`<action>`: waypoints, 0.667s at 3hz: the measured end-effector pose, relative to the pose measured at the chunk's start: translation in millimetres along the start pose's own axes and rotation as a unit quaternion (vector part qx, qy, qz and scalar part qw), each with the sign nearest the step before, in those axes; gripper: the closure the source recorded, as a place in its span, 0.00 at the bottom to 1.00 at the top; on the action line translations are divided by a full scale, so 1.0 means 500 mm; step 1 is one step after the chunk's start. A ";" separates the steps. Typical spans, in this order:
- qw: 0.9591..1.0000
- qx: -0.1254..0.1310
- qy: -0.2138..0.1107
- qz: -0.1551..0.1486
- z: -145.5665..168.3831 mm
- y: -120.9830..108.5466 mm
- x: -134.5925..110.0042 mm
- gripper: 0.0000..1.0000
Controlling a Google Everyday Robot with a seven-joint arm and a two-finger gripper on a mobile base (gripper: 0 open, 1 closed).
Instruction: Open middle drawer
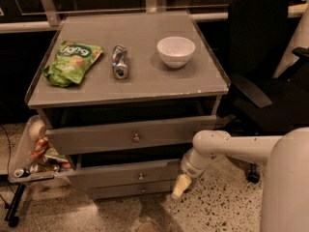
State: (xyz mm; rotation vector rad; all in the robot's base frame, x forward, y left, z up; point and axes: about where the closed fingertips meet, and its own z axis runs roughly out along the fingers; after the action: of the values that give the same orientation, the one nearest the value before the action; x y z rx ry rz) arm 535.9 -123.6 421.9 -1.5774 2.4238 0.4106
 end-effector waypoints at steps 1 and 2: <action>1.000 -0.016 0.011 0.005 -0.018 0.036 0.022 0.00; 0.998 -0.048 0.034 0.014 -0.053 0.110 0.070 0.00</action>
Offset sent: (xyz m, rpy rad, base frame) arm -0.1455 -0.0432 0.0492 -0.0556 0.2589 0.0296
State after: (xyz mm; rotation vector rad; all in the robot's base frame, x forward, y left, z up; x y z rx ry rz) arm 470.6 -141.7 441.5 -1.6240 2.5147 0.4923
